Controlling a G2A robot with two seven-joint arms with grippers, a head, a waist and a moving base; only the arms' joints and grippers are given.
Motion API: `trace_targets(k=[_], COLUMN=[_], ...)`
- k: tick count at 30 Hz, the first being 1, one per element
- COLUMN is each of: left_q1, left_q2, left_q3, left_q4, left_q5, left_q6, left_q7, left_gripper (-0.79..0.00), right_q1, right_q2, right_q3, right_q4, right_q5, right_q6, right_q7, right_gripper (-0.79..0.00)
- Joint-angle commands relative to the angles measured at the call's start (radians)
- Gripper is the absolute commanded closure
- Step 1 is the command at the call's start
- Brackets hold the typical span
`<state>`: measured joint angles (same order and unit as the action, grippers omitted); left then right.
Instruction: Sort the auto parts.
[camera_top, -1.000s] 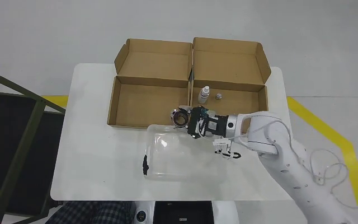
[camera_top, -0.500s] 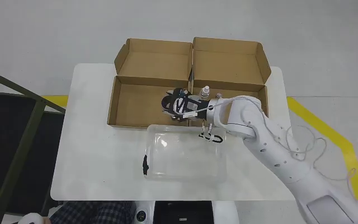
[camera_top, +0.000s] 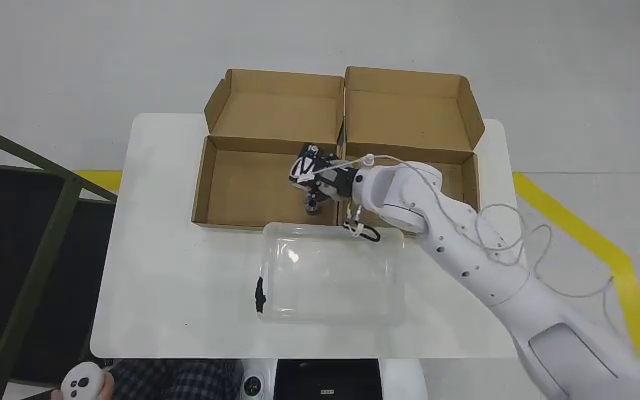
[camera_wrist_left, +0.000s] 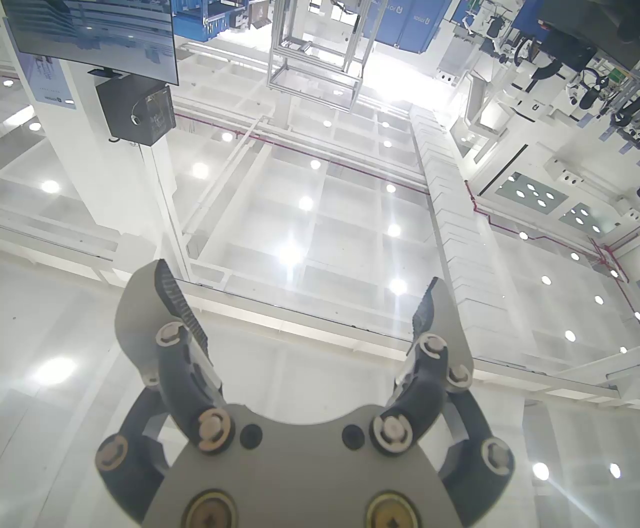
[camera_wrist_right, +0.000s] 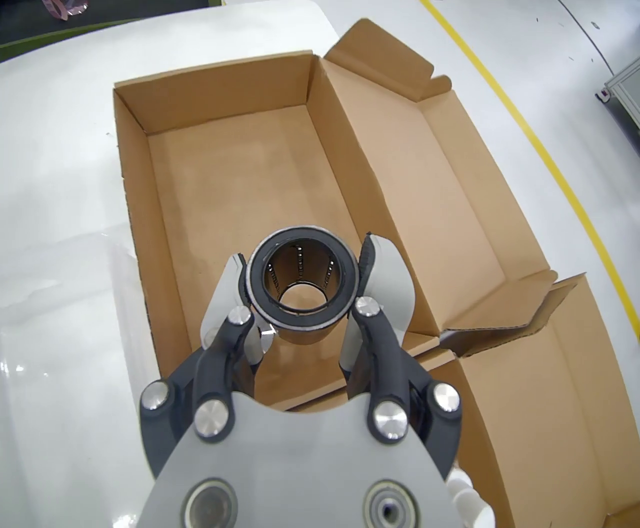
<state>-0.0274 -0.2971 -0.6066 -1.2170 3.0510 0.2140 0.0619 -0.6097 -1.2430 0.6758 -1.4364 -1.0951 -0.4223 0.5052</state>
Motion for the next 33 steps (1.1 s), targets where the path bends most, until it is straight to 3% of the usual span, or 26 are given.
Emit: trace_targets(k=[1,11,20,28,30,33], left_q1=[0.000,0.000,0.000,0.000,0.000,0.000], left_q2=[0.000,0.000,0.000,0.000,0.000,0.000], left_q3=[0.000,0.000,0.000,0.000,0.000,0.000], left_q4=[0.000,0.000,0.000,0.000,0.000,0.000], left_q5=[0.000,0.000,0.000,0.000,0.000,0.000], left_q6=[0.000,0.000,0.000,0.000,0.000,0.000], left_q7=[0.000,0.000,0.000,0.000,0.000,0.000], left_gripper=[-0.785,-0.785,-0.785,-0.785,-0.785,-0.785], right_q1=[0.005,0.022,0.031,0.032,0.029,0.025], right_q2=[-0.008,-0.041,-0.067,-0.083,-0.086,-0.089], right_q3=[-0.008,-0.037,-0.053,-0.050,-0.048,-0.042], right_q4=[0.022,0.096,0.150,0.181,0.184,0.185], right_q5=[-0.008,-0.043,-0.076,-0.093,-0.097,-0.103], right_q6=[0.012,0.051,0.064,0.058,0.055,0.051], right_q7=[0.004,0.015,0.021,0.023,0.025,0.031], right_gripper=[0.000,0.000,-0.188,-0.203,-0.274,-0.446])
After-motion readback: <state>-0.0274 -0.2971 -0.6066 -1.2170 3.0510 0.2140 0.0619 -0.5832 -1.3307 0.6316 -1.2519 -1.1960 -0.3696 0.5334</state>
